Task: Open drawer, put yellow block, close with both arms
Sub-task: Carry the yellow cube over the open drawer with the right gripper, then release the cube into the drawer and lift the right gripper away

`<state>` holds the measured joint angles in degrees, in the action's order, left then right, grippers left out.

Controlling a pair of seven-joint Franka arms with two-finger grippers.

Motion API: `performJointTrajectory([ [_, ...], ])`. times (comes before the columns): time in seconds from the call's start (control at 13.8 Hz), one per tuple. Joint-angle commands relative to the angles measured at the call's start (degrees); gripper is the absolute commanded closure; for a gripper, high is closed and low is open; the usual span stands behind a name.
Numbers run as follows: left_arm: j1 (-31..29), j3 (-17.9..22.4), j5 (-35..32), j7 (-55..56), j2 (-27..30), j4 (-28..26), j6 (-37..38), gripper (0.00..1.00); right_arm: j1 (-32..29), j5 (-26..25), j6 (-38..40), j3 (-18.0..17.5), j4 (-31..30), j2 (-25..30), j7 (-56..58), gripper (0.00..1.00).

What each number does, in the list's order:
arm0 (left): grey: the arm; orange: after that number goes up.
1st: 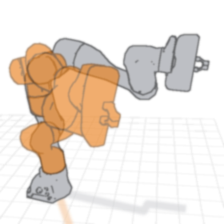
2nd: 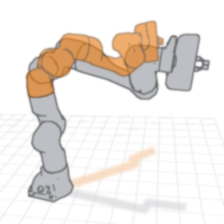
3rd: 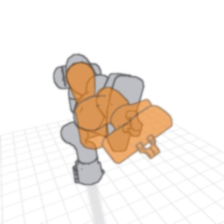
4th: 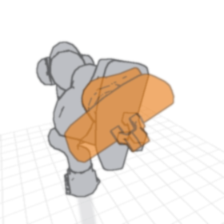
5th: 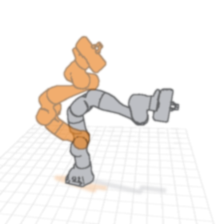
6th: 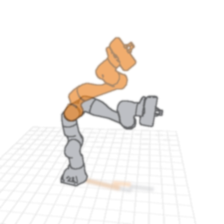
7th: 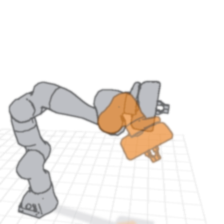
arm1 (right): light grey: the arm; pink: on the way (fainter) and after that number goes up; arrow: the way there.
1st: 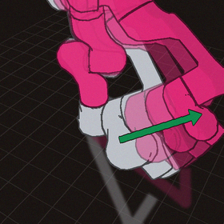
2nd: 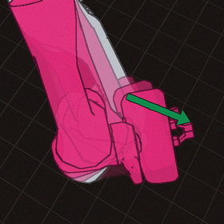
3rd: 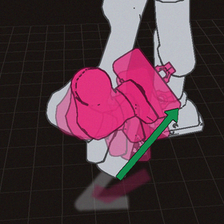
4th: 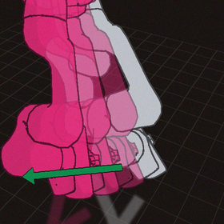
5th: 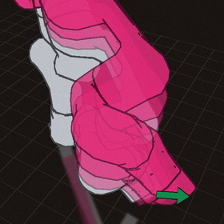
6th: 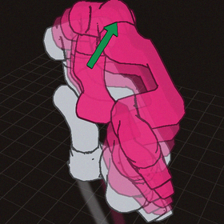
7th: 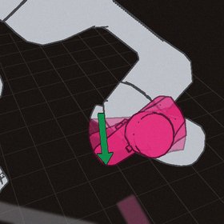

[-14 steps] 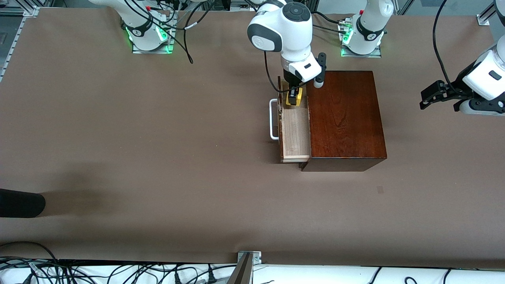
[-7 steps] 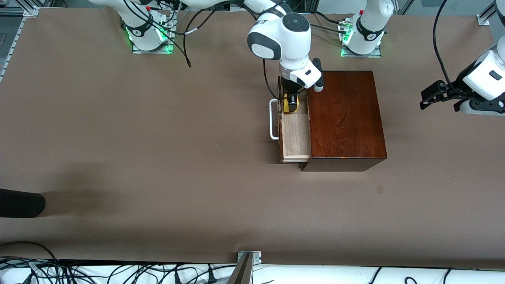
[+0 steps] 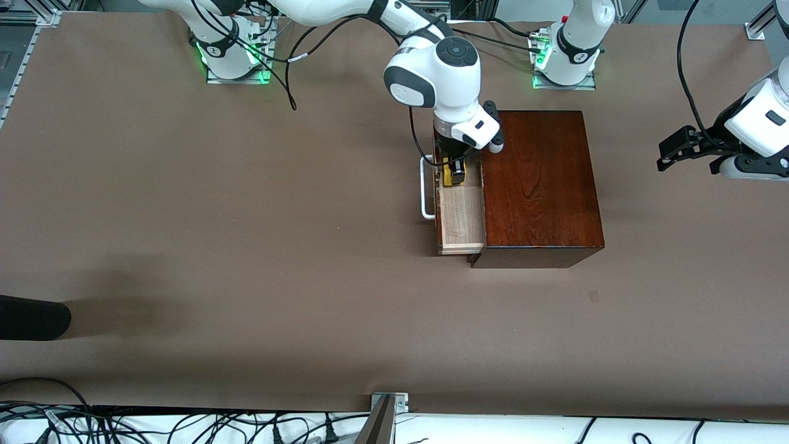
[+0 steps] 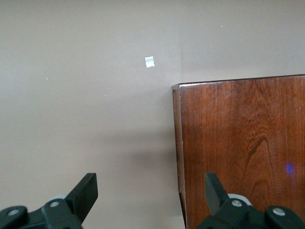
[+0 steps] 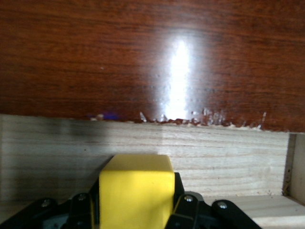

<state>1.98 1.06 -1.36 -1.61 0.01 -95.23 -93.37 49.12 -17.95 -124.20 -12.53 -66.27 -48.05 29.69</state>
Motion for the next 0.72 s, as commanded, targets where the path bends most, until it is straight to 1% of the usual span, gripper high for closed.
performJointTrajectory([
  [0.0, -0.31, 0.08, 1.18, -1.55, -0.36, 1.28, 1.17, 0.00, -0.95, -0.86, 0.89, -0.21, 1.41, -1.43, 1.69, 1.00],
  [0.29, -0.31, 0.08, 1.09, -1.55, -0.53, 1.36, 1.17, 0.00, -1.48, -0.86, 0.28, -0.21, 1.23, -2.40, 1.69, 1.00],
  [0.36, -0.31, -0.01, 1.18, -1.55, -0.53, 1.36, 1.17, 0.00, -1.57, -0.86, 0.36, -0.21, 1.23, -2.40, 1.69, 0.96],
  [0.43, -0.31, -0.01, 1.18, -1.55, -0.53, 1.36, 1.17, 0.00, -1.57, -0.95, 0.36, -0.21, 1.32, -2.31, 2.03, 0.37],
  [0.51, -0.22, 0.08, 1.09, -1.55, -0.53, 1.36, 1.17, 0.00, -1.66, -0.51, 1.15, -0.30, 1.49, -1.96, 2.12, 0.00],
  [0.65, -0.31, -0.01, 1.18, -1.55, -0.53, 1.36, 1.17, 0.00, -3.05, 1.67, 3.16, -0.56, 1.67, -0.56, 2.12, 0.00],
])
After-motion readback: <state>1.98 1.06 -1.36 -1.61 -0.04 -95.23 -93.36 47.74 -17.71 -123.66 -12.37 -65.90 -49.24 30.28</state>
